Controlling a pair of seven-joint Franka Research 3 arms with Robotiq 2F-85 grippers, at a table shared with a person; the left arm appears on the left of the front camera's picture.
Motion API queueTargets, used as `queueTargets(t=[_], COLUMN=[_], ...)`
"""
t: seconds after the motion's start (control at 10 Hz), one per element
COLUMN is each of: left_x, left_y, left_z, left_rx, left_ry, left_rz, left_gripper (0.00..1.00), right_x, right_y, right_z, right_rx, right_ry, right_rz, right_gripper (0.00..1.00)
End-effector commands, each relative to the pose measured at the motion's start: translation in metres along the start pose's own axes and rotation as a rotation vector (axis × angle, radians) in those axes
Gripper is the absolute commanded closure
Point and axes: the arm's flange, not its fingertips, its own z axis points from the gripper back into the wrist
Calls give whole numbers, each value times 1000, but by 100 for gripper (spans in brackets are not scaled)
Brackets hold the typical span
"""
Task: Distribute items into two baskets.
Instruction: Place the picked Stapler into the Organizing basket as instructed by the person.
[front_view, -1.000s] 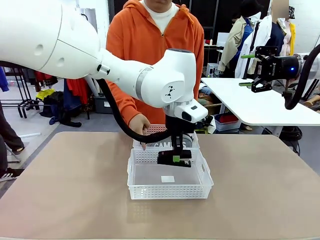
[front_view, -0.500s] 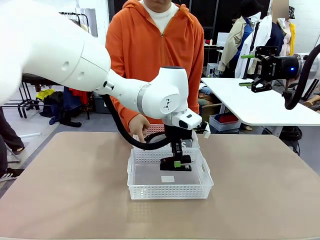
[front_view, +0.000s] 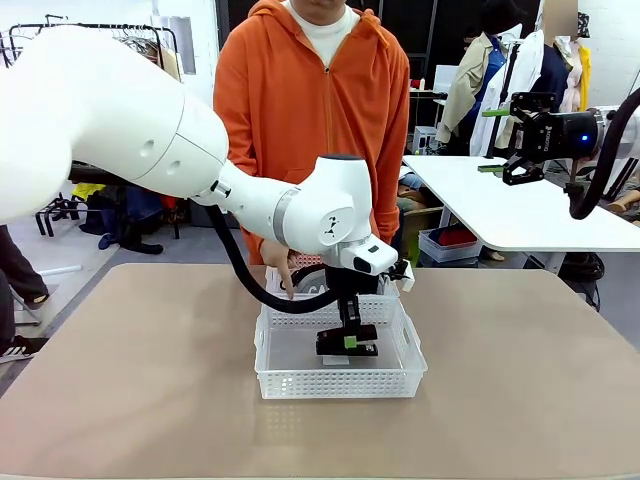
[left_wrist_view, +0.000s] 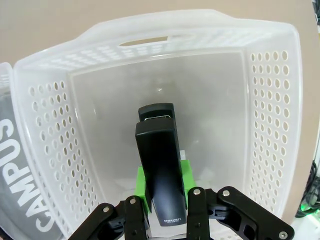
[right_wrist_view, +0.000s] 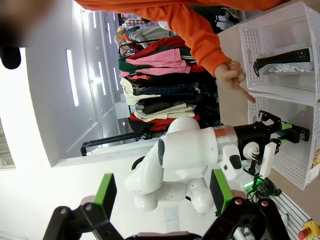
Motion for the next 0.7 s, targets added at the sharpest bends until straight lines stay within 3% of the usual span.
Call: queueTargets(t=[0.0,0.2,0.6], left_x=[-5,-10,-20], left_y=[-5,-7,-10], left_z=[0,-4,-4], left_rx=[21,9,5], left_ry=[-3,6,8], left_rz=[28,50,86], left_gripper=[100,82,6], right_x=[-1,-1,-1], right_y=[3,3,3], right_z=[1,1,1], right_rx=[1,1,1], right_ry=[0,0,0], right_rz=[10,10,10], right_gripper=[0,0,0])
